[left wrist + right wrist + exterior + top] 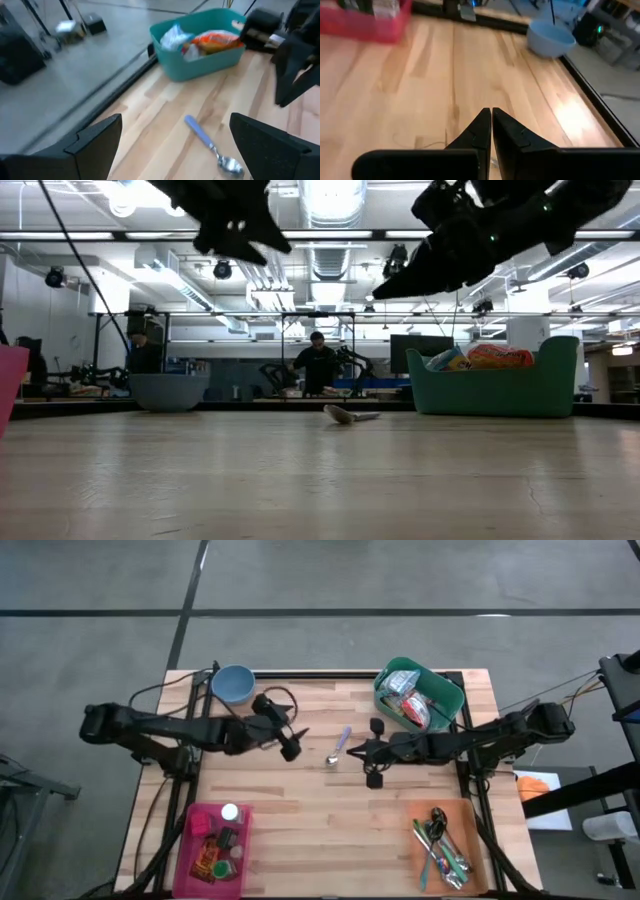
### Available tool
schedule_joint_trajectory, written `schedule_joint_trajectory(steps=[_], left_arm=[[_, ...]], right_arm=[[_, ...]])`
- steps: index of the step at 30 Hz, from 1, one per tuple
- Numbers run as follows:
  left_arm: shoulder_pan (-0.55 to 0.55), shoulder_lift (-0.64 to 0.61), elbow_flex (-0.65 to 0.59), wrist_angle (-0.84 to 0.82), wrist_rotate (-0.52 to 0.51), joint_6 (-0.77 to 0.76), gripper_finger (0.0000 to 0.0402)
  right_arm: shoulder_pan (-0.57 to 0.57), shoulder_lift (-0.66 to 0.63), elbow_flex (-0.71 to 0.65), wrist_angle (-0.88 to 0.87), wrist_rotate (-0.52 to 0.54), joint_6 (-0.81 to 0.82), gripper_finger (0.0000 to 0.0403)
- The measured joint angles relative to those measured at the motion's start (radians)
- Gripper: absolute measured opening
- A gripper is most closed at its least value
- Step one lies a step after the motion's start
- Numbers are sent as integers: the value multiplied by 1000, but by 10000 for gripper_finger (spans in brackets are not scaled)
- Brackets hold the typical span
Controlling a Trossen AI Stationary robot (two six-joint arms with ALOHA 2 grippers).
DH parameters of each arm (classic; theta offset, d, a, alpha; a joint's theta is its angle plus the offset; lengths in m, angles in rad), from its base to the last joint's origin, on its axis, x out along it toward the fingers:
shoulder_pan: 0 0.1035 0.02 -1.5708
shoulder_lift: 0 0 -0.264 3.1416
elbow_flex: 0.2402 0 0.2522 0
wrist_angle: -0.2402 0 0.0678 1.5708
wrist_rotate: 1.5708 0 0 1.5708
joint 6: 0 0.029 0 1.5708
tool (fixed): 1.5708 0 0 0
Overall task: Pick & Place Food Item
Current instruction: Put the purple spoon into the orange bin
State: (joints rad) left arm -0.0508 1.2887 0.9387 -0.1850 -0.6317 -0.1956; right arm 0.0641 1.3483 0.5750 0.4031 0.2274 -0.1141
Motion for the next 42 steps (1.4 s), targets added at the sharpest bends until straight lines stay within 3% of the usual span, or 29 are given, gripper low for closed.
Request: schedule_joint_trajectory(steps=[6,8,15,21,42], left_arm=[[134,-64,-230,331,286,115,372],[161,-76,-287,418,333,139,372],[219,-78,-363,469,318,91,372],[219,-78,-369,475,318,91,372],[219,-78,-370,470,318,91,372]], right_arm=[[-1,11,112,-246,14,-21,13],[-1,15,146,-273,12,-77,13],[-10,17,224,-435,11,-297,13],[-18,20,254,-538,7,-221,13],[-19,20,254,-535,8,-269,13]])
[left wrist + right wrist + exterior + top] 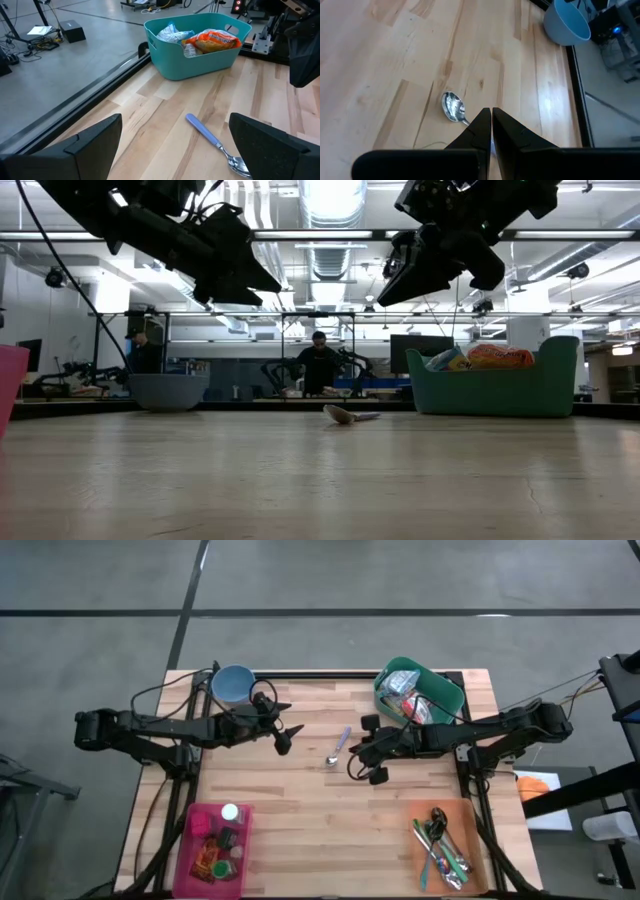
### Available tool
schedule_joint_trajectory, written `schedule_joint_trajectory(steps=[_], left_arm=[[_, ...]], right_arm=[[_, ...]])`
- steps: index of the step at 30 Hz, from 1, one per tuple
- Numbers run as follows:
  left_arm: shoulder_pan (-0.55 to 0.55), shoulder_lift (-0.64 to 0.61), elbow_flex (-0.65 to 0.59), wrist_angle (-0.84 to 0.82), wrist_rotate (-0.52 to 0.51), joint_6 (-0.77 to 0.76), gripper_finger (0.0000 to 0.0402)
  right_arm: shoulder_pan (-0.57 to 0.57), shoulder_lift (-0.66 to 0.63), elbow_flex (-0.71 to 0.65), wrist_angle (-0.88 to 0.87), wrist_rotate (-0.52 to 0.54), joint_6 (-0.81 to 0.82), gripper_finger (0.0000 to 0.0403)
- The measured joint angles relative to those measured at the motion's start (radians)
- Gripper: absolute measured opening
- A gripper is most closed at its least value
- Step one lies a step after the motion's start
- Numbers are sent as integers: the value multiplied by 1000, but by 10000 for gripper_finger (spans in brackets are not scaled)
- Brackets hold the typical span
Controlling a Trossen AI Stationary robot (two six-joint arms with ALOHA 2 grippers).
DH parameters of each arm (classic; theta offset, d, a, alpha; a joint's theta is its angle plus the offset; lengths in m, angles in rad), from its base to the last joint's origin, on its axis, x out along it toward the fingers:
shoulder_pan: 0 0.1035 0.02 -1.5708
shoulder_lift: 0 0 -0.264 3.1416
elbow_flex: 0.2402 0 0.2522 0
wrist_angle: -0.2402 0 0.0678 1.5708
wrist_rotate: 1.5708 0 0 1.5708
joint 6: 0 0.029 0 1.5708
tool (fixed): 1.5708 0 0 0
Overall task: Pick & Place Food Item
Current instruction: Put the purple spoon into the orange bin
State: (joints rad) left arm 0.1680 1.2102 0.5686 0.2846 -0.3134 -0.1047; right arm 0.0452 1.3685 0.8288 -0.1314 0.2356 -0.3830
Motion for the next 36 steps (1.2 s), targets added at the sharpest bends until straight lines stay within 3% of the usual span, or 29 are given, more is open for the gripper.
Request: schedule_joint_trajectory(steps=[5,9,15,19,30,36], left_arm=[[0,0,0,-8,0,0,372],[0,0,0,-11,0,0,372],[0,0,0,-23,0,0,372],[0,0,0,-27,0,0,372],[0,0,0,-64,0,0,372],[0,0,0,-76,0,0,372]], right_arm=[[0,0,0,1,-6,-50,13],[0,7,0,4,-85,-84,13],[-48,71,0,-2,-81,-91,13],[-102,134,12,-1,-203,-97,13],[-191,332,218,-77,-249,-89,13],[-273,419,345,-225,-435,-20,13]])
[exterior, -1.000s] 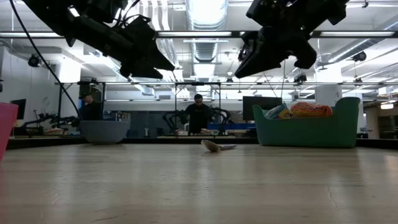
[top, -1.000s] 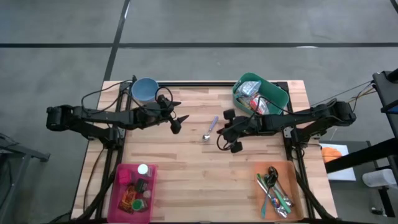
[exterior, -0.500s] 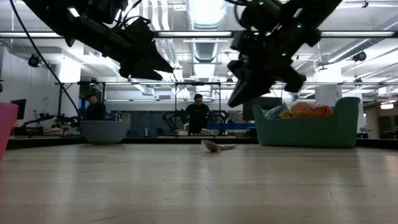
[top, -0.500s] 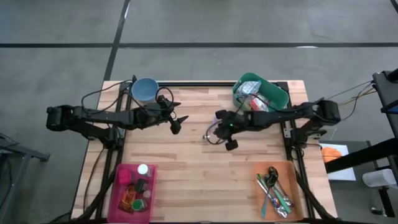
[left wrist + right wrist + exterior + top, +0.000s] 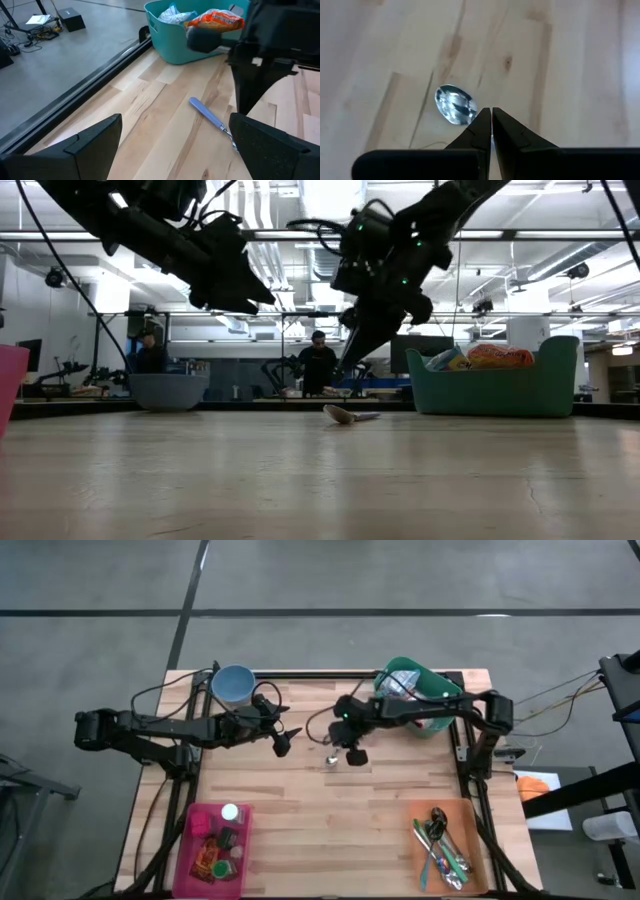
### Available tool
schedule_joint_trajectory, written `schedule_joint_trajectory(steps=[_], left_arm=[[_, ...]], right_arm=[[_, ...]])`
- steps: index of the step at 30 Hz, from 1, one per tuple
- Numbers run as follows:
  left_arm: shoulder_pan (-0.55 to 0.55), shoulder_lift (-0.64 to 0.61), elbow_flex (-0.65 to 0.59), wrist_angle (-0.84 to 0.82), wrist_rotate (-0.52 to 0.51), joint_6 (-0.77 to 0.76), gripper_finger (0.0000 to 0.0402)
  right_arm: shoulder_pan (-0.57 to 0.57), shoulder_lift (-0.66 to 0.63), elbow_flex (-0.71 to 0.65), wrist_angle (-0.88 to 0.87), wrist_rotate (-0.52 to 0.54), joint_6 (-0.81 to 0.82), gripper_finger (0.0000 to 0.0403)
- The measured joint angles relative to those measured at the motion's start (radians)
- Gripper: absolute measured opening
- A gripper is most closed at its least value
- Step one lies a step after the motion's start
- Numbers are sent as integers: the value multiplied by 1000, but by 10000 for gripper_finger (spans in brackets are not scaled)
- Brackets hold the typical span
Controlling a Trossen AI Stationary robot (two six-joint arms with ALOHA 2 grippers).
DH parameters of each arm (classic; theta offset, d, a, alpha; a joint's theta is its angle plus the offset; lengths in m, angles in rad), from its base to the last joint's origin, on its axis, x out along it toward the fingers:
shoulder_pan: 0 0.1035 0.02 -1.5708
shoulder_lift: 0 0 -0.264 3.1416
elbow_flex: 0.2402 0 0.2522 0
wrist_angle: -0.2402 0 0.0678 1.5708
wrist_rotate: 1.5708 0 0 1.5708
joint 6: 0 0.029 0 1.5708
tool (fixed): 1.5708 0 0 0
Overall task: Pick & Place Food Item
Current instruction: Put the purple spoon into the orange bin
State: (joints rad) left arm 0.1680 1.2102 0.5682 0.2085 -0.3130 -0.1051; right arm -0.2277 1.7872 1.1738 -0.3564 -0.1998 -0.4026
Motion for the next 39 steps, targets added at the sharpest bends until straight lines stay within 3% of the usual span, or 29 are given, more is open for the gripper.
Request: schedule_joint_trajectory(steps=[5,10,18,24,30,39], left_arm=[[0,0,0,-1,0,0,372],[0,0,0,-5,0,0,372],[0,0,0,-5,0,0,372],[0,0,0,-5,0,0,372],[0,0,0,-5,0,0,372],[0,0,0,-5,0,0,372]], right_arm=[[-36,32,19,-14,-113,1,13],[-34,32,-1,-8,-116,-29,13],[-44,33,-6,-3,-116,137,18],[-43,33,-17,68,-115,116,93],[-26,33,-25,68,-91,-115,170],[-21,33,-85,91,-60,-312,218]])
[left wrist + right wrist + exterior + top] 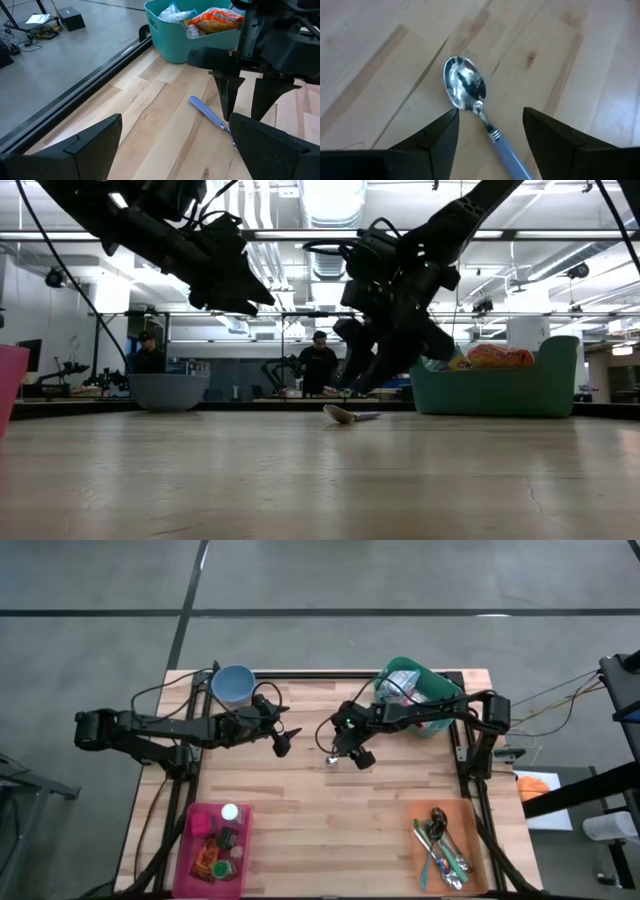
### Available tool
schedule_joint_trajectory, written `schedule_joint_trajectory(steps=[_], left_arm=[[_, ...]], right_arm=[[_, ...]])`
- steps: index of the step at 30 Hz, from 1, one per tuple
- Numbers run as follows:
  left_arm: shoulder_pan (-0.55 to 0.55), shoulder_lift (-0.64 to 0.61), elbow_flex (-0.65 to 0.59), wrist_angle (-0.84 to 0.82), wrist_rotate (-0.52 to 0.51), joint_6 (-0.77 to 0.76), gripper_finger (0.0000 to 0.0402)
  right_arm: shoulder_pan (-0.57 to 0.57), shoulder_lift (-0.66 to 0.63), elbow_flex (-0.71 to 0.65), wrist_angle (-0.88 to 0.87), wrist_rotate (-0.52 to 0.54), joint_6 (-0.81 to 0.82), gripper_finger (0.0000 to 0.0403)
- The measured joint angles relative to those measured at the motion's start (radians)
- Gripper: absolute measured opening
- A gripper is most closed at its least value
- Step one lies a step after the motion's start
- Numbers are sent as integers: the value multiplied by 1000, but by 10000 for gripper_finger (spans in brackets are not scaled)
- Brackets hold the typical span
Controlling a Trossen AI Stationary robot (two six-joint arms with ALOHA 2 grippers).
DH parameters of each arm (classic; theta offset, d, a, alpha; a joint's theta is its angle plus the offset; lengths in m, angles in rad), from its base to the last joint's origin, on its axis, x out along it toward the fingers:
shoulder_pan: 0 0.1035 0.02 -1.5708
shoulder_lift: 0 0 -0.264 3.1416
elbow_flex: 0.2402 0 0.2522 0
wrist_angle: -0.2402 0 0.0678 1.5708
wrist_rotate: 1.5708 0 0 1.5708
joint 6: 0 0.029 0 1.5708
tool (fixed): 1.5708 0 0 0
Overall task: Pick & Place Food Item
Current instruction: Put the purple spoon into the orange bin
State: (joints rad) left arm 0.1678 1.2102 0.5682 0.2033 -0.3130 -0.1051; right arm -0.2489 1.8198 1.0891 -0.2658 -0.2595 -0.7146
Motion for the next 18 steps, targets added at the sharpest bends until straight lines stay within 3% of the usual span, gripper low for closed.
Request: schedule_joint_trajectory(steps=[13,18], left_arm=[[0,0,0,0,0,0,372],[0,0,0,0,0,0,372]], right_arm=[[51,0,-70,153,4,179,219],[134,0,-54,152,209,333,219]])
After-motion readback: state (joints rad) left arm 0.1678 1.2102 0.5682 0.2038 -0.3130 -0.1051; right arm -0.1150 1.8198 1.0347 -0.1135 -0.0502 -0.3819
